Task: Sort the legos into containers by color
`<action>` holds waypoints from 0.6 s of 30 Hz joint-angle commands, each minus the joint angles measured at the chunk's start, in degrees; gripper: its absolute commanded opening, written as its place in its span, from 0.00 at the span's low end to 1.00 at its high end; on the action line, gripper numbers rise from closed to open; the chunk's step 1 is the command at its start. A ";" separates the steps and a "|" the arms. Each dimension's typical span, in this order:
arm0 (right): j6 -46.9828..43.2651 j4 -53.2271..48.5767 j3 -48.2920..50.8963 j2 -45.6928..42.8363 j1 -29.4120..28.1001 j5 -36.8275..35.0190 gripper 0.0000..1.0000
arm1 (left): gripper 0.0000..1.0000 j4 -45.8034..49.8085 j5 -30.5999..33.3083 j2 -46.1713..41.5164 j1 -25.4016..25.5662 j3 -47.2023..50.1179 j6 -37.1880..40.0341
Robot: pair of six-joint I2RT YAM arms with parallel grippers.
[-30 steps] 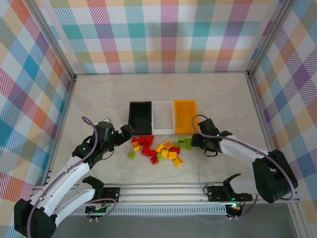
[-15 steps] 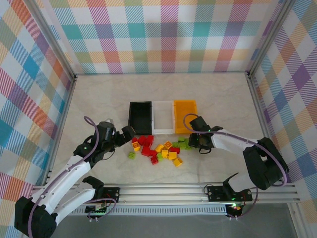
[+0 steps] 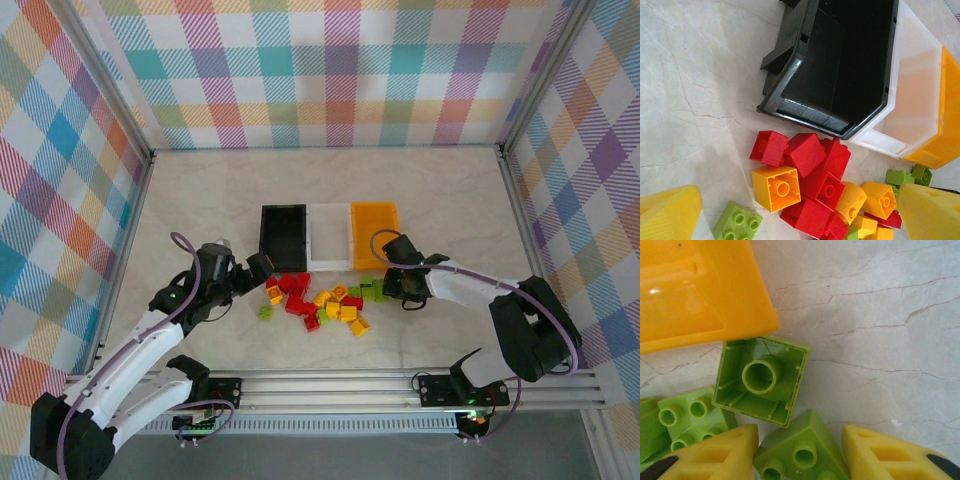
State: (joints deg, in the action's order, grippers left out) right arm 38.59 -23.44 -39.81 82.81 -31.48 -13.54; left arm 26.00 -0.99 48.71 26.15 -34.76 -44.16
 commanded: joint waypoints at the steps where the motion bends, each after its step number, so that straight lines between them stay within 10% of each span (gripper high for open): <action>1: 0.61 -2.01 1.21 0.04 -0.24 -0.69 0.40 | 1.00 3.60 0.05 -0.72 0.57 -2.31 -0.81; 12: -2.01 -9.23 -5.86 -15.73 -0.24 0.46 0.32 | 1.00 2.17 -0.55 -3.38 0.64 -3.02 1.24; 18: -5.32 -8.40 -20.56 -4.10 -0.08 0.52 0.35 | 1.00 6.85 0.59 -2.80 0.65 -4.77 2.39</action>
State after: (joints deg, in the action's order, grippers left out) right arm 35.86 -31.79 -55.13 72.60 -31.48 -13.43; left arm 30.09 -0.82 46.35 26.17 -37.82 -43.62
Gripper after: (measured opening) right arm 0.393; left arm 0.999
